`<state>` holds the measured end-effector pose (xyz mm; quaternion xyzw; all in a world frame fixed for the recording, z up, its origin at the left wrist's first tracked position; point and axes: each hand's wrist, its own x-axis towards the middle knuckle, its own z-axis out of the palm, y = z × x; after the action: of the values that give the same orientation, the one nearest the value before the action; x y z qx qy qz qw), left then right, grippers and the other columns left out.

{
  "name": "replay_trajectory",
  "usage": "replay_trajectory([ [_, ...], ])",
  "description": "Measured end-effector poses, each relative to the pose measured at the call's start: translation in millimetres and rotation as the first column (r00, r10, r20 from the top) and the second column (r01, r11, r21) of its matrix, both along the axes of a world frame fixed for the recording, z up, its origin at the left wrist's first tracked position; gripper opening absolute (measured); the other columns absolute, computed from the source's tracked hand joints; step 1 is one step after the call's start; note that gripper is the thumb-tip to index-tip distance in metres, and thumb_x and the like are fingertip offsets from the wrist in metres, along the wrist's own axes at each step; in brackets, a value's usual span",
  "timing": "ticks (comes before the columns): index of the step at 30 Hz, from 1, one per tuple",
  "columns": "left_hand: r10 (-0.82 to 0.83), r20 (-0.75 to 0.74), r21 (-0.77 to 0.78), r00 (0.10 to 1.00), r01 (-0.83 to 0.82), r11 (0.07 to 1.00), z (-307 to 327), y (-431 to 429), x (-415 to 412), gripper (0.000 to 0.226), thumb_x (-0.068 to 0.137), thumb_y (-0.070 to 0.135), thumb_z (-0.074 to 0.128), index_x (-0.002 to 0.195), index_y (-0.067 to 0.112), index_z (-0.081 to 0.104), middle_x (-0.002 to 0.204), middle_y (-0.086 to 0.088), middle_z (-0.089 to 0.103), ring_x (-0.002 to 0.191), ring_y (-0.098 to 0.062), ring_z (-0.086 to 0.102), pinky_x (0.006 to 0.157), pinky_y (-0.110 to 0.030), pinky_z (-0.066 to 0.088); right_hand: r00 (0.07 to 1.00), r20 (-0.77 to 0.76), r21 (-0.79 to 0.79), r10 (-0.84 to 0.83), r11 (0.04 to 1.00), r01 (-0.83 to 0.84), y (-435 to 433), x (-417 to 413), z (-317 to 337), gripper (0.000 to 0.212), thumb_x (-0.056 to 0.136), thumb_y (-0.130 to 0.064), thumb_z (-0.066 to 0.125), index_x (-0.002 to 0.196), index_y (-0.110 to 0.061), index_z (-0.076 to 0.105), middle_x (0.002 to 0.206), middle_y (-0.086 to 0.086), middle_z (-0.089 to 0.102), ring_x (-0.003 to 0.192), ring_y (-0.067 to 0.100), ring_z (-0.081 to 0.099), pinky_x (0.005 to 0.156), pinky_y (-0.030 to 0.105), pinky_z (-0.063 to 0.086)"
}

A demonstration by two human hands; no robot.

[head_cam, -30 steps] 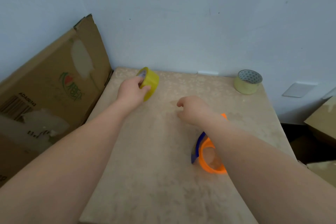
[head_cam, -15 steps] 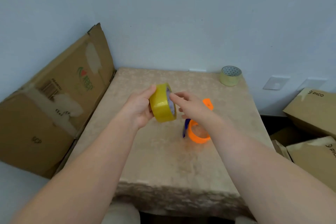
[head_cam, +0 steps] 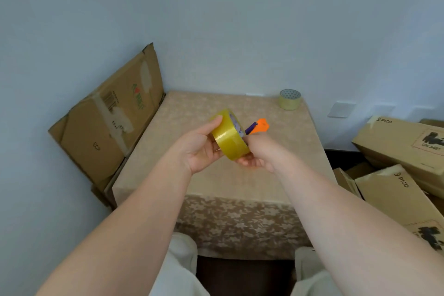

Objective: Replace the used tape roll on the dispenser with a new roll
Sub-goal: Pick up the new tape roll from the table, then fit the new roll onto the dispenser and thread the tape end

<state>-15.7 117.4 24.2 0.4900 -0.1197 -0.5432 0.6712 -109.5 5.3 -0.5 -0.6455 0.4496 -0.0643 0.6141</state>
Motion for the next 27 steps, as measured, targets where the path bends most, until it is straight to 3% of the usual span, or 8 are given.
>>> replay_trajectory([
  [2,-0.012,0.029,-0.004,0.999,0.012,1.000,-3,6,-6,0.023,0.090,0.028,0.051,0.105,0.013,0.061,0.097,-0.005,0.067,0.086,-0.017,0.063,0.081,-0.030,0.051,1.000,0.008,0.025,-0.021,0.999,0.021,6,-6,0,0.030,0.089,-0.025,0.050,0.106,-0.004,0.062,0.075,0.013,0.068,0.044,0.015,0.062,0.034,0.015,0.042],
  [5,-0.046,0.118,-0.021,0.992,0.049,0.999,-14,13,-11,0.033,0.089,0.027,0.052,0.120,0.016,0.055,0.100,-0.004,0.067,0.092,-0.017,0.062,0.095,-0.035,0.045,0.998,0.032,0.083,-0.051,0.995,0.048,13,-11,-3,0.029,0.090,-0.029,0.049,0.104,-0.005,0.060,0.070,0.013,0.065,0.051,0.018,0.062,0.033,0.015,0.041],
  [7,-0.055,0.164,-0.038,0.985,0.062,0.997,-23,15,-15,0.028,0.088,0.020,0.055,0.116,0.020,0.056,0.105,-0.004,0.067,0.098,-0.019,0.062,0.098,-0.038,0.045,0.997,0.034,0.135,-0.068,0.989,0.062,15,-13,-7,0.031,0.092,-0.030,0.048,0.105,-0.005,0.060,0.067,0.014,0.064,0.051,0.017,0.061,0.032,0.016,0.041],
  [12,0.095,0.161,-0.011,0.982,-0.095,0.995,-48,5,-9,0.028,0.084,0.008,0.060,0.110,0.017,0.057,0.109,-0.006,0.066,0.099,-0.020,0.063,0.083,-0.035,0.051,0.996,0.030,0.153,-0.083,0.985,0.078,11,-13,-21,0.025,0.092,-0.029,0.050,0.087,-0.006,0.059,0.068,0.012,0.064,0.047,0.015,0.057,0.039,0.019,0.048],
  [14,0.209,0.066,0.018,0.976,-0.210,0.977,-58,-3,1,0.020,0.086,0.014,0.059,0.106,0.018,0.058,0.102,-0.004,0.066,0.092,-0.017,0.063,0.075,-0.033,0.050,0.992,0.024,0.063,-0.127,0.990,0.125,1,-10,-31,0.016,0.089,-0.023,0.052,0.083,-0.010,0.060,0.077,0.014,0.067,0.055,0.019,0.057,0.048,0.024,0.051],
  [18,0.377,-0.085,0.139,0.922,-0.364,0.921,-79,-18,17,0.041,0.087,0.029,0.058,0.124,0.012,0.056,0.114,-0.008,0.064,0.096,-0.021,0.063,0.072,-0.039,0.052,0.972,-0.062,-0.427,-0.225,0.887,0.178,-22,-6,-61,0.020,0.087,-0.020,0.052,0.089,-0.007,0.068,0.104,0.015,0.070,0.094,0.032,0.063,0.081,0.041,0.052],
  [24,0.347,-0.139,0.060,0.927,-0.342,0.938,-101,-34,25,0.012,0.086,0.006,0.055,0.096,0.008,0.061,0.086,-0.007,0.065,0.081,-0.019,0.064,0.077,-0.042,0.055,0.983,-0.124,-0.624,-0.135,0.781,0.029,-37,5,-98,0.026,0.085,-0.021,0.054,0.108,-0.021,0.068,0.111,0.005,0.070,0.106,0.028,0.060,0.081,0.034,0.048],
  [27,0.274,-0.067,-0.003,0.959,-0.275,0.962,-107,-37,26,0.021,0.083,-0.008,0.048,0.092,0.004,0.061,0.073,-0.005,0.071,0.071,-0.015,0.069,0.070,-0.033,0.059,0.982,-0.127,-0.670,-0.138,0.742,0.017,-41,3,-107,0.014,0.084,-0.024,0.056,0.088,-0.019,0.069,0.087,0.006,0.069,0.090,0.032,0.061,0.066,0.034,0.044],
])
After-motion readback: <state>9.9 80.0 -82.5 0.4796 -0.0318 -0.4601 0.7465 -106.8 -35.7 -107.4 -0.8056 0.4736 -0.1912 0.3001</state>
